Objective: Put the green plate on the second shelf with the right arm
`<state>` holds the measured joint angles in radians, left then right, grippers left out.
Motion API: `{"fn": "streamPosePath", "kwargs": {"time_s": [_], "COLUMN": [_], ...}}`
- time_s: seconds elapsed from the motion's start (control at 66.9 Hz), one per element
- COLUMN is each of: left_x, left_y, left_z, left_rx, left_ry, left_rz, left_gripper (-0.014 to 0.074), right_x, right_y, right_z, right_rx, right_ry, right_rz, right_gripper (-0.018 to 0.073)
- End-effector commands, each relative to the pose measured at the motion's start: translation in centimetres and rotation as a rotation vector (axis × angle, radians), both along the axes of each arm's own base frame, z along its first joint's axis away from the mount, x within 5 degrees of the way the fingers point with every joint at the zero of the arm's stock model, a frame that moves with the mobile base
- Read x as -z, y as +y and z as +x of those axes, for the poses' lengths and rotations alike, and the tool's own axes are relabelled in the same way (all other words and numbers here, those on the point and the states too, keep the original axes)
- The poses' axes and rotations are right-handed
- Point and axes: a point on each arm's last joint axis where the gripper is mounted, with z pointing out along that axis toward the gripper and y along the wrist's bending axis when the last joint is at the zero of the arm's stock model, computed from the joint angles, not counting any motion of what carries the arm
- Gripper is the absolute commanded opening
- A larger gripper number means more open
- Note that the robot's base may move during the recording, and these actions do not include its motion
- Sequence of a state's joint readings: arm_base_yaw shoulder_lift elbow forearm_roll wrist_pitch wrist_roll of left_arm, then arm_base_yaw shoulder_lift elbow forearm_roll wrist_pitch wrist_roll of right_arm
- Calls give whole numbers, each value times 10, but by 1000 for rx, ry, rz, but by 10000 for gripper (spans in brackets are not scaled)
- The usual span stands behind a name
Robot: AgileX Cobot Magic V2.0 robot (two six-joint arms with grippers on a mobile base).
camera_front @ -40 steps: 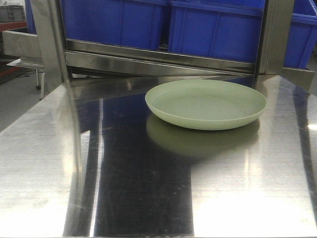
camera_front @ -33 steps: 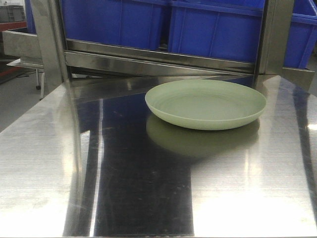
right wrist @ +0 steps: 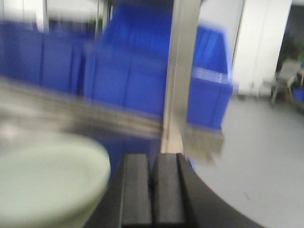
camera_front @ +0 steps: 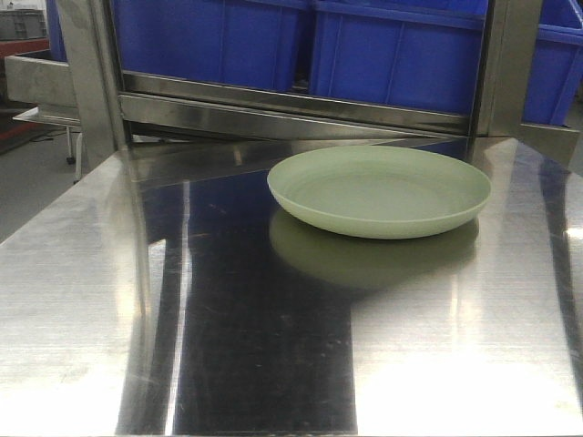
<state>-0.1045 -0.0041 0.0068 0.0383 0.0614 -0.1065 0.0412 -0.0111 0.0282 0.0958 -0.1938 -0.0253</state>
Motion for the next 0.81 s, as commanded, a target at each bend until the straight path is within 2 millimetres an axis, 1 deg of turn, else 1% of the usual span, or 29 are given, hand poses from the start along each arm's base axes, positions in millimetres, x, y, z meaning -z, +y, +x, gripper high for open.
{"fn": "streamPosePath", "kwargs": {"time_s": [0.0, 0.105, 0.209, 0.269, 0.329, 0.433, 0.493, 0.538, 0.583, 0.627, 0.687, 0.792], "left_x": [5, 5, 5, 5, 5, 5, 5, 5, 5, 5, 5, 5], "left_y": [0, 0, 0, 0, 0, 0, 0, 0, 0, 0, 0, 0], "left_z": [0, 0, 0, 0, 0, 0, 0, 0, 0, 0, 0, 0], "left_rx": [4, 4, 4, 4, 4, 4, 4, 4, 4, 4, 4, 4], "left_ry": [-58, -58, -58, -58, -58, -58, -58, -58, -58, -58, -58, -58], "left_rz": [-11, -11, -11, -11, -11, -11, -11, -11, -11, -11, -11, -11], "left_gripper": [131, 131, 131, 131, 131, 131, 131, 131, 131, 131, 131, 131], "right_x": [-38, -59, -85, -97, -107, -114, -120, -123, -127, -127, -128, -125], "right_y": [-3, 0, 1, 2, 4, 6, 7, 8, 8, 8, 9, 11], "right_z": [-12, -8, 2, 13, 31, 62, 75, 86, 97, 108, 118, 145], "right_rx": [-42, -77, -75, -70, -62, -49, -45, -42, -40, -39, -48, -57], "right_ry": [-234, -110, 21, 127, 270, 482, 554, 589, 592, 595, 588, 573], "right_rz": [183, 250, 246, 244, 240, 233, 227, 226, 227, 234, 283, 377], "right_gripper": [57, 57, 57, 57, 57, 57, 57, 57, 57, 57, 57, 57]}}
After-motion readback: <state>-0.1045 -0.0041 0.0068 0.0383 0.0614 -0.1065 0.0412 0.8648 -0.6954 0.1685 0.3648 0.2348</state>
